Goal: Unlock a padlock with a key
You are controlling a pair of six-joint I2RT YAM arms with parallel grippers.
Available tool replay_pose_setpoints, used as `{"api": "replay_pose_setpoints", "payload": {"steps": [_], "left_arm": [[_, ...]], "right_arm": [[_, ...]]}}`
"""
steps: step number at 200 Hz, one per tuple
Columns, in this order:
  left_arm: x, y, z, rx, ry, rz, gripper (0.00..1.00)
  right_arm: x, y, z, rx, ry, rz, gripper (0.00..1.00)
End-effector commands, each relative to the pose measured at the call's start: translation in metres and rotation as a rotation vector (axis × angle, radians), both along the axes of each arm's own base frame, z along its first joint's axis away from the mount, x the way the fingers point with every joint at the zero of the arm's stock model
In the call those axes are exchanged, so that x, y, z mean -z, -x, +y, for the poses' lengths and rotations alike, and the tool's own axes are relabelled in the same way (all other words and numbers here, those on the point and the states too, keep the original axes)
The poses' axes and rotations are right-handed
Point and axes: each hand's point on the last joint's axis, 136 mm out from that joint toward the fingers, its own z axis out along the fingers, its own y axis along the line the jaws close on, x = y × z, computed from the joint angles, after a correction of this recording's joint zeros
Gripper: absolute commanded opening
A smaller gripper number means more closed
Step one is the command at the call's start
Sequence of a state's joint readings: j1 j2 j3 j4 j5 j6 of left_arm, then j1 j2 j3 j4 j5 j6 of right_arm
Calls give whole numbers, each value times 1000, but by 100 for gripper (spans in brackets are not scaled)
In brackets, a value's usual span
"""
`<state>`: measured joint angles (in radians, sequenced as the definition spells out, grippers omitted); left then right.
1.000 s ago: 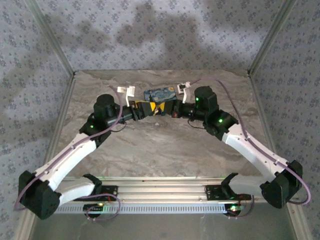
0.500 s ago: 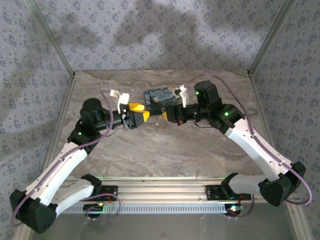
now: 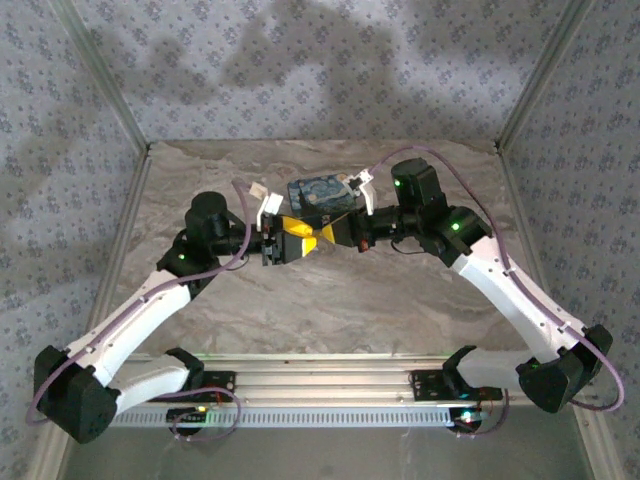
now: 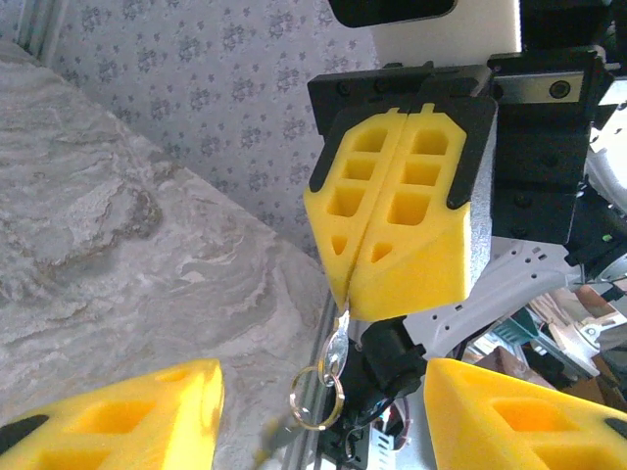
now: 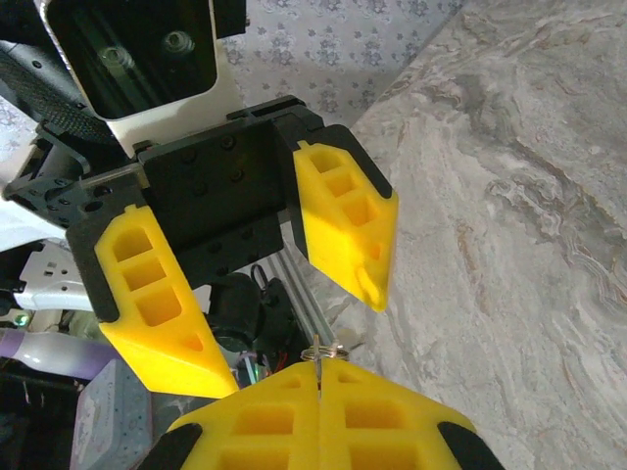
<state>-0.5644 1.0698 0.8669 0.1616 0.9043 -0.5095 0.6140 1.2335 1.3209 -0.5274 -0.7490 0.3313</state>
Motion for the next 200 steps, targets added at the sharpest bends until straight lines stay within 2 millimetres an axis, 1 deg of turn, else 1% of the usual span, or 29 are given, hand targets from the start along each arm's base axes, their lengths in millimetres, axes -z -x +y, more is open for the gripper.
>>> {"api": "replay_pose_setpoints", "payload": {"steps": [1, 25, 47, 55, 62, 72, 97, 122, 128, 134, 136, 142, 153, 157, 168, 180, 191, 194, 200], "left_arm": [[-8, 7, -3, 46, 29, -32, 54], [-7, 5, -6, 53, 31, -27, 50], [-6, 3, -9, 57, 32, -29, 49], [-6, 3, -9, 58, 31, -31, 46], [-5, 2, -10, 60, 30, -31, 41], [-5, 1, -11, 59, 30, -31, 26], [-4, 1, -11, 54, 26, -29, 0], [4, -2, -6, 13, -3, -26, 0], [7, -3, -4, 1, -11, -20, 0], [11, -4, -2, -20, -22, -14, 0], [15, -6, -1, -32, -31, -5, 0], [24, -10, 3, -65, -57, 14, 0], [47, -18, 11, -136, -119, 66, 0], [55, -20, 14, -162, -140, 86, 0], [81, -28, 26, -235, -194, 151, 0], [109, -31, 37, -298, -238, 215, 0], [128, -32, 46, -343, -254, 257, 0], [135, -31, 48, -351, -258, 269, 0], [144, -30, 52, -366, -259, 286, 0]], "right_arm": [[-16, 3, 2, -33, -42, -37, 0], [-16, 3, 2, -39, -43, -35, 0], [-15, 3, 3, -45, -45, -30, 0], [-14, 3, 3, -45, -44, -28, 0], [-13, 2, 4, -44, -42, -27, 0], [-12, 1, 4, -46, -41, -27, 0], [-11, 0, 6, -52, -42, -21, 0], [-7, -4, 6, -40, -34, -16, 0], [-5, -8, 5, -19, -26, -12, 10], [-3, -13, 3, 13, -15, -15, 24], [-2, -15, 2, 26, -10, -13, 29], [3, -21, 0, 64, 6, -6, 38], [14, -34, -9, 147, 38, 16, 51], [20, -40, -14, 182, 52, 29, 53], [38, -56, -27, 272, 83, 67, 56], [63, -77, -43, 379, 131, 104, 58], [83, -95, -54, 459, 190, 110, 58], [100, -97, -57, 478, 229, 127, 59], [118, -102, -60, 503, 283, 133, 59]]}}
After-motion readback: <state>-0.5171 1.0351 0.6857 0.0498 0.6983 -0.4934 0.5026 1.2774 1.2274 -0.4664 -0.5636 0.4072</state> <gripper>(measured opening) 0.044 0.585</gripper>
